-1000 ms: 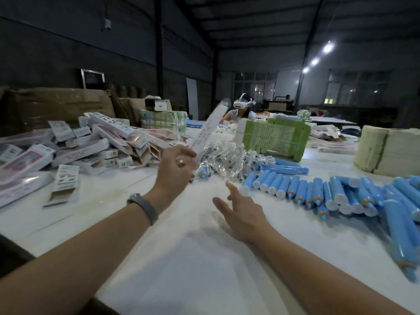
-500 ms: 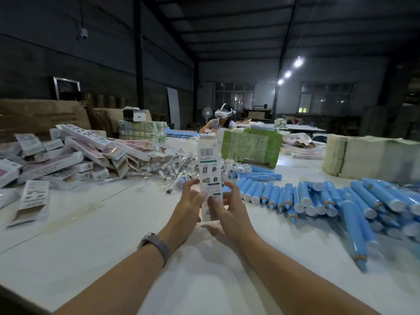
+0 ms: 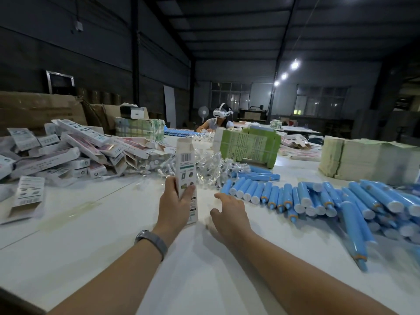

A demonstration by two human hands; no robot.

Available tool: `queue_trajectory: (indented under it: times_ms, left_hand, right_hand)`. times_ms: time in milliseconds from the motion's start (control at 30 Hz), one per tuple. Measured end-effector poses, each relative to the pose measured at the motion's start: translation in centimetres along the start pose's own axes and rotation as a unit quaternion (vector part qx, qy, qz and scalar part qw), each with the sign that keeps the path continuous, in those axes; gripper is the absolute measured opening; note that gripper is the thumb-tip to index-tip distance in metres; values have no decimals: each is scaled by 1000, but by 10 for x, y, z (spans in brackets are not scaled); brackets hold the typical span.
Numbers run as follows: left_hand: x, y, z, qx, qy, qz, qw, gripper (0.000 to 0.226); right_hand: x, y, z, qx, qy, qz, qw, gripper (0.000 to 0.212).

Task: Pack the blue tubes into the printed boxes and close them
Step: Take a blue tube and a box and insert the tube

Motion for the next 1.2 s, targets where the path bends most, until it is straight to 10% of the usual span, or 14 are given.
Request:
queue_trajectory:
  times_ms: [367,767,1033,1200]
  left_hand:
    - [1,15,9,-22,10,63,998,31]
    - [-1,20,3,-194,-31,120,973,27]
    - [0,16,0,-133,-19,96,986,14]
    - [-1,17,4,-103,3,90,991,14]
  right_hand:
    - [64,-9,-4,-285,-11,30,958,57]
    - [74,-21,16,-295,-35,-60,953,20]
    - [83,-33,14,-164,103,96,976,18]
    - [71,-67,38,181,101,75,975,11]
Point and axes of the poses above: each hand's wrist, its own x-axis towards the middle knuckle, its own y-axis out of the palm, z = x × y, the point moved 2 cm from there along x, towards the middle knuckle, and after that the axes turned 8 degrees about y, right-handed, at the moved point
